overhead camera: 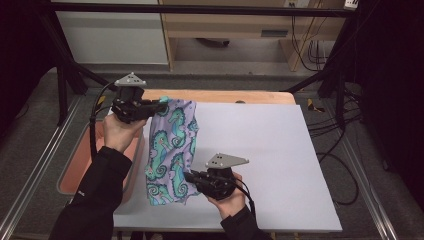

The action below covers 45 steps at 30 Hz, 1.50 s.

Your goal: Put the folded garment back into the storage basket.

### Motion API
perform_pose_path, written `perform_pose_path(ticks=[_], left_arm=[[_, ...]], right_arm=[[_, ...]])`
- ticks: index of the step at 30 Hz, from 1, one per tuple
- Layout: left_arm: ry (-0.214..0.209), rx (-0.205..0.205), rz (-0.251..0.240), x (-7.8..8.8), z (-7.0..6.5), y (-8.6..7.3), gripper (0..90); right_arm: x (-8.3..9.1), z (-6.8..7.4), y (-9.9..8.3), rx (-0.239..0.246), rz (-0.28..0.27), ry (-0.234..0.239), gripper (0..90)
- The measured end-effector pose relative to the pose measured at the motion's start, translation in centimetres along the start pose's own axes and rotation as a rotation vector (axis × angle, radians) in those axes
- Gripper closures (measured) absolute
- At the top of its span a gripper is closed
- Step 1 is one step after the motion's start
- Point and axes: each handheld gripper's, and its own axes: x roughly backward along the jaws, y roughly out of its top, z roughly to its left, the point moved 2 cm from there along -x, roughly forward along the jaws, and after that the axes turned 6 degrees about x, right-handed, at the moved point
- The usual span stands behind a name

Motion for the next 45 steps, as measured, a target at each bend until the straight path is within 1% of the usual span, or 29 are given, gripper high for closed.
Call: perform_pose_path(ticks=[4,12,14,15,18,24,28,32,36,38,41,45], left_arm=[[0.009,-0.012,-0.005,0.8,0.4,0.2,81.4],[0.043,-0.041,-0.022,2.6,0.9,0.8,81.4],[0.052,-0.038,-0.030,3.0,1.1,0.9,81.4],[0.058,-0.043,-0.030,3.2,1.3,0.9,81.4],[0.072,-0.035,-0.040,3.8,1.9,1.0,81.3],[0.086,-0.015,-0.055,4.8,3.0,1.0,81.4],[0.103,-0.003,-0.063,5.4,3.8,0.9,81.3],[0.106,0.007,-0.073,6.0,4.7,0.9,81.3],[0.120,0.006,-0.079,6.6,5.5,0.8,81.2],[0.120,0.006,-0.082,6.9,5.8,0.7,81.2],[0.127,-0.008,-0.083,7.3,6.3,0.7,81.2],[0.139,-0.015,-0.086,7.8,6.8,0.6,81.2]], right_arm=[[-0.2,0.6,0.5,0.013,-0.011,0.007,84.6],[-1.0,1.4,1.6,0.032,-0.035,0.016,84.6],[-1.2,1.7,1.9,0.037,-0.043,0.018,84.6],[-1.4,1.8,2.0,0.042,-0.046,0.018,84.6],[-1.8,2.2,2.5,0.050,-0.059,0.016,84.6],[-2.7,2.8,3.2,0.061,-0.077,0.018,84.6],[-3.4,3.3,3.6,0.069,-0.087,0.020,84.6],[-4.1,3.7,4.1,0.075,-0.094,0.021,84.6],[-4.8,4.2,4.6,0.079,-0.101,0.028,84.6],[-5.1,4.5,4.9,0.083,-0.105,0.031,84.5],[-5.7,4.9,5.4,0.095,-0.110,0.033,84.5],[-6.6,5.4,5.8,0.107,-0.115,0.035,84.5]])
